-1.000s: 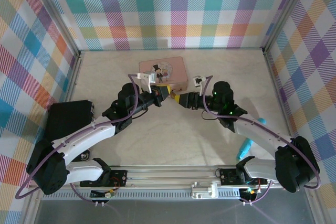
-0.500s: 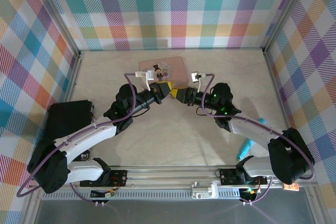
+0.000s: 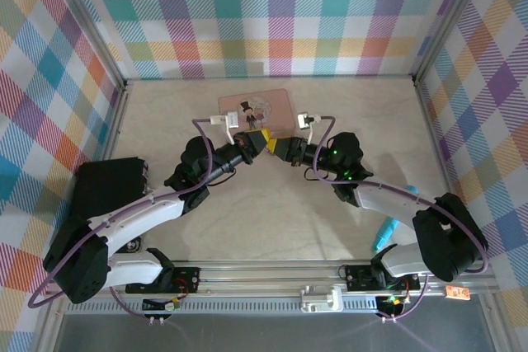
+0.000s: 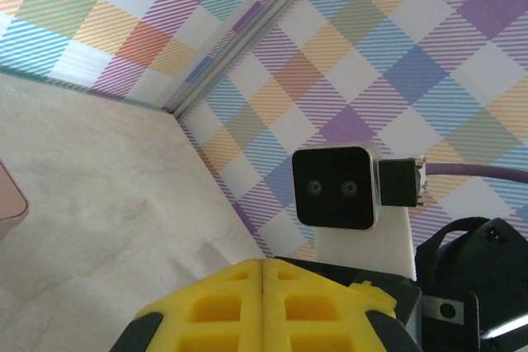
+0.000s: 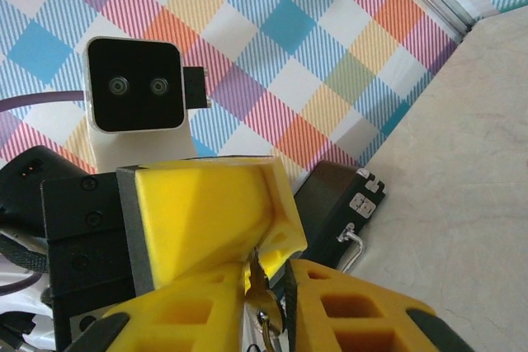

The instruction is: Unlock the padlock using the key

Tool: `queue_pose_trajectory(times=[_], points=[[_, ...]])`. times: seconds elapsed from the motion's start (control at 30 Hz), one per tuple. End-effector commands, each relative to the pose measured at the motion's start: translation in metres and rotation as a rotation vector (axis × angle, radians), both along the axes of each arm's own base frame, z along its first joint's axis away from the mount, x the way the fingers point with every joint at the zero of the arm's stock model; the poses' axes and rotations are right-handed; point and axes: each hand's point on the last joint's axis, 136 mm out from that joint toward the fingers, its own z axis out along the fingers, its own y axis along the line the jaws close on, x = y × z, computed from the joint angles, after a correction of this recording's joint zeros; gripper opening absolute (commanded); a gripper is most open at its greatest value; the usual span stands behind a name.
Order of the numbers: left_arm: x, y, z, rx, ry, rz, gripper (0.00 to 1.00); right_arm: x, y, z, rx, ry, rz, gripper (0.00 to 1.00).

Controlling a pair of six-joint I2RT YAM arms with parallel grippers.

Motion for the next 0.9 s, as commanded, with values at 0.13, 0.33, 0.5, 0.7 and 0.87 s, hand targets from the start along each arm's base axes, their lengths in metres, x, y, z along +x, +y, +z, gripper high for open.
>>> queue_pose_trajectory(times=[0.13, 0.33, 0.5, 0.7, 0.87], points=[[-0.0029, 0.0014, 0.0139, -0.093, -0.029, 0.013, 0.00, -0.0025, 0.0003, 0.0045, 0.082, 0.007, 0.018, 0.23], [0.0010, 0.0045, 0.0171, -0.142, -0.026, 0.035, 0.00, -0.0020, -0.0004, 0.0045, 0.128, 0.020, 0.020, 0.24], [0.0008, 0.0053, 0.0150, -0.135, -0.021, 0.040, 0.00, -0.0006, 0.0004, 0.0065, 0.128, 0.012, 0.019, 0.14], [0.0008, 0.0050, 0.0152, -0.144, -0.013, 0.036, 0.00, 0.0019, 0.0000, 0.0053, 0.129, 0.004, 0.005, 0.01], [-0.0006, 0.0069, 0.0145, -0.141, -0.004, 0.040, 0.12, 0.0020, -0.0006, 0.0020, 0.114, -0.023, -0.007, 0.00]])
